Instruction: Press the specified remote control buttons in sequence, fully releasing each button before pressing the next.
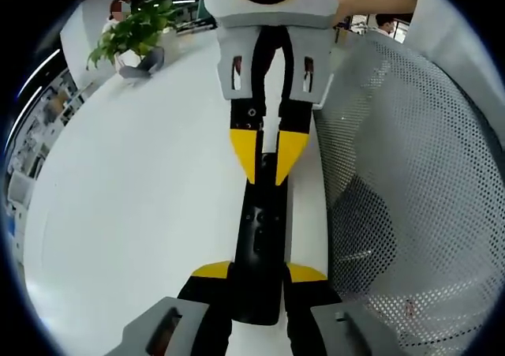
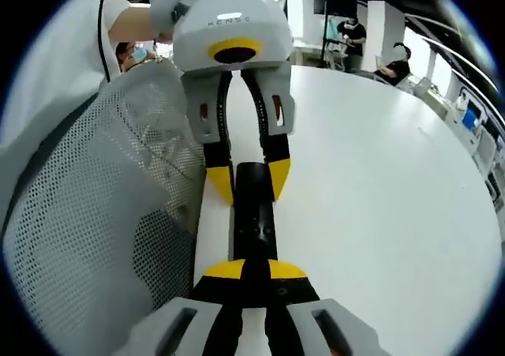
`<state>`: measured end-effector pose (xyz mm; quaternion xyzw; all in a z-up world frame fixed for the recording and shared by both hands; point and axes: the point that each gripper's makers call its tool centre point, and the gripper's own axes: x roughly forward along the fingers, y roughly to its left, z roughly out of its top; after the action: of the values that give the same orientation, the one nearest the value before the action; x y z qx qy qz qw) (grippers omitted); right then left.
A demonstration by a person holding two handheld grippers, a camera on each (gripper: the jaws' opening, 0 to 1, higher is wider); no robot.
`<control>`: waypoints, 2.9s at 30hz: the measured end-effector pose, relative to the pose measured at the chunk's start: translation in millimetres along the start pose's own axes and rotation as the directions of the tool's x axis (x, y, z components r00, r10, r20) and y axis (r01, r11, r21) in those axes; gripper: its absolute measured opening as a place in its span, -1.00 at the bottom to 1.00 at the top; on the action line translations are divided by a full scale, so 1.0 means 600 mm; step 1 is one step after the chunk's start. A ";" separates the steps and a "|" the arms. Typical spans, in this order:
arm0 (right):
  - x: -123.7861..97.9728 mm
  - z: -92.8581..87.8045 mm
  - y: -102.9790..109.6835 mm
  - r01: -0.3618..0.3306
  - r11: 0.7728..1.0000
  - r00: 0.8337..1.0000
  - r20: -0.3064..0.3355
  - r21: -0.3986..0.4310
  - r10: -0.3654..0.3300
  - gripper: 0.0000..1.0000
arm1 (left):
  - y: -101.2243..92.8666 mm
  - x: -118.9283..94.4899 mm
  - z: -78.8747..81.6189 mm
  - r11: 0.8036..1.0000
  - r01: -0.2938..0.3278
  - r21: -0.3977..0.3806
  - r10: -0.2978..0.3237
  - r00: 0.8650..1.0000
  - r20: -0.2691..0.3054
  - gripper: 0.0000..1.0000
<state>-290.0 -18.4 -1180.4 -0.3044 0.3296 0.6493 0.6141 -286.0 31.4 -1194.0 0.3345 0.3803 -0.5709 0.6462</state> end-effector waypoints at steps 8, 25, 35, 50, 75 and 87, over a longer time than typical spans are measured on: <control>0.004 -0.002 0.000 0.011 0.999 0.992 -0.128 -0.036 -0.015 -0.89 | -0.001 -0.001 0.001 1.000 -0.002 0.002 0.002 1.000 -0.007 -0.52; 0.000 -0.001 -0.001 0.027 0.999 0.992 0.121 -0.024 -0.023 -0.87 | 0.002 -0.001 -0.001 0.999 -0.009 -0.035 0.013 0.995 0.100 -0.52; 0.005 0.008 -0.001 0.042 0.999 0.984 0.177 -0.028 -0.036 -0.82 | 0.001 -0.002 0.001 0.998 -0.023 -0.062 0.034 0.982 0.185 -0.51; 0.014 0.008 0.002 -0.064 0.989 0.980 -0.195 -0.130 0.038 -0.86 | -0.003 -0.002 0.004 0.999 -0.015 -0.038 0.022 0.980 0.200 -0.51; 0.019 0.015 0.001 0.025 0.996 0.987 -0.155 -0.083 -0.038 -0.92 | -0.002 -0.001 0.005 0.999 -0.013 -0.041 0.022 0.975 0.223 -0.51; 0.021 0.011 -0.003 -0.014 0.999 0.968 -0.251 -0.036 0.004 -0.94 | -0.001 0.000 0.005 0.999 -0.015 -0.046 0.025 0.975 0.221 -0.51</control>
<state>-288.6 -5.5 -1186.3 -0.3941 0.3938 0.6144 0.5587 -286.5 29.0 -1192.6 0.2582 0.3152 -0.5896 0.6974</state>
